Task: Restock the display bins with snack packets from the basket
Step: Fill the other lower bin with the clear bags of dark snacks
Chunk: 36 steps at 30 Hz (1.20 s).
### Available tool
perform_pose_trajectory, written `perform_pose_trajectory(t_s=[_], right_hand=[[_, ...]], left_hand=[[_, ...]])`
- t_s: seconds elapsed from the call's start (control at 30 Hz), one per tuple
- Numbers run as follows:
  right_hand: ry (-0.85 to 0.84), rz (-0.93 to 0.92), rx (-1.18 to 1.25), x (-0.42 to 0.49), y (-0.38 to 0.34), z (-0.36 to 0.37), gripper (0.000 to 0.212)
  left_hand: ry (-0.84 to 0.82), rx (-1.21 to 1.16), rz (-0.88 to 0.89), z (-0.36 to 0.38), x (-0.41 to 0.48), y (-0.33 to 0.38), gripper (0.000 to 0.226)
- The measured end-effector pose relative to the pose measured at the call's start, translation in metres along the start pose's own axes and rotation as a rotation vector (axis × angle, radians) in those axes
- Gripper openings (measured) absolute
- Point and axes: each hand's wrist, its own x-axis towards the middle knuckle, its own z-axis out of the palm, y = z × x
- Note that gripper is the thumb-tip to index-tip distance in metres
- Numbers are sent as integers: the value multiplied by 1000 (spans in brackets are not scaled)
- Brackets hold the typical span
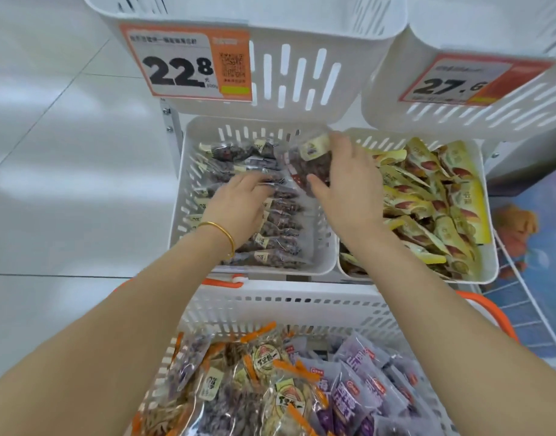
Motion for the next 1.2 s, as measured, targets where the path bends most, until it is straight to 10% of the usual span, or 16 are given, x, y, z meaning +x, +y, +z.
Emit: perform_pose_trajectory(t_s=[0.37,0.83,1.2], right_hand=[[273,-172,-302,-4,-1,39,35],[-52,296,61,-77,8,-1,82],[-108,296,156,-79,-8,4,64]], left_hand=[[-204,219,-38,18,19,-10,55],[-358,202,149,18,-1,23,67],[-230,-29,16,14,-10,12,51]])
